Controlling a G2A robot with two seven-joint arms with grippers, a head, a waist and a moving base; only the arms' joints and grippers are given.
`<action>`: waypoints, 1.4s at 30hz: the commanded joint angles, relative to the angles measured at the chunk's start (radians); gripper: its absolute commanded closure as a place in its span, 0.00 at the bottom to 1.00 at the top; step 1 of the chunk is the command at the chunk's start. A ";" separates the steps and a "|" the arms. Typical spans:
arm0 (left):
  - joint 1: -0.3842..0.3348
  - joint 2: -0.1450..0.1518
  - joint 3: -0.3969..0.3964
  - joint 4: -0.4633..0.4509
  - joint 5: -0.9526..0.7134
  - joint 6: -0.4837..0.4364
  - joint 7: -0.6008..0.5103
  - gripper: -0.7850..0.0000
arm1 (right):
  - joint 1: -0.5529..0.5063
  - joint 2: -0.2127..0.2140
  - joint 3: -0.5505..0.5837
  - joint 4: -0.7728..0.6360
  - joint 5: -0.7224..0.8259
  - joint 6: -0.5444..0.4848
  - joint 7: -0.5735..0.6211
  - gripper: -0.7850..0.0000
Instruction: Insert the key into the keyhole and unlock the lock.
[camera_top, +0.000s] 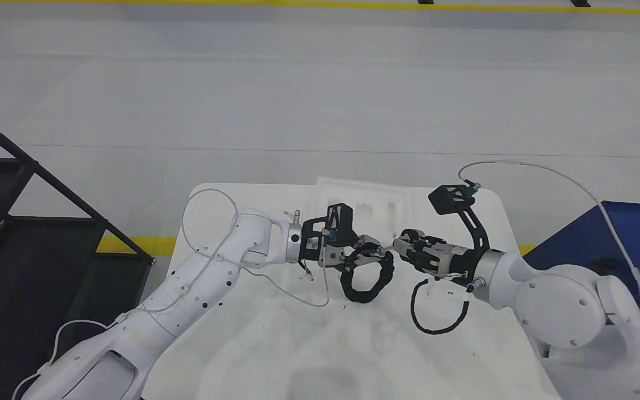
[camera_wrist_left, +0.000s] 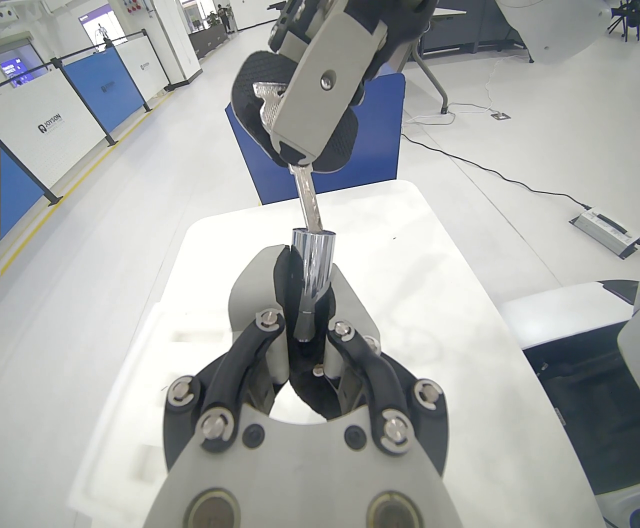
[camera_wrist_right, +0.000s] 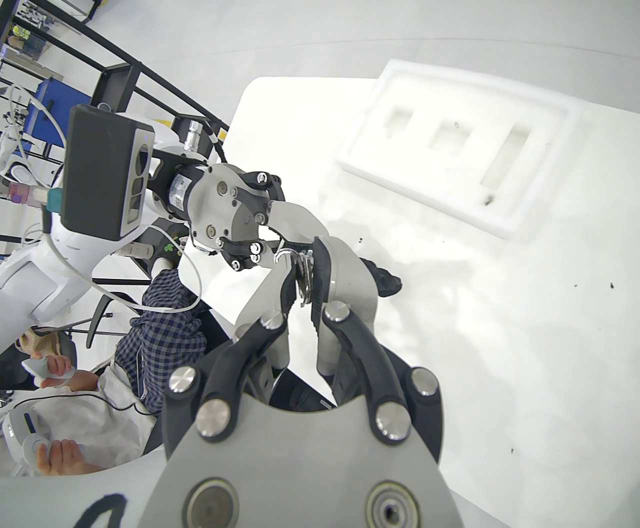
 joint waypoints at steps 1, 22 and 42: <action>0.002 -0.001 -0.003 -0.001 0.001 -0.001 -0.005 1.00 | 0.002 0.000 -0.005 -0.001 -0.008 0.001 -0.001 1.00; 0.031 -0.012 -0.050 -0.005 -0.040 -0.008 -0.048 1.00 | 0.037 -0.005 -0.064 0.010 -0.034 0.032 -0.004 1.00; 0.059 -0.019 -0.091 -0.018 -0.015 -0.010 -0.041 1.00 | 0.039 -0.009 -0.063 0.028 0.017 0.053 -0.027 1.00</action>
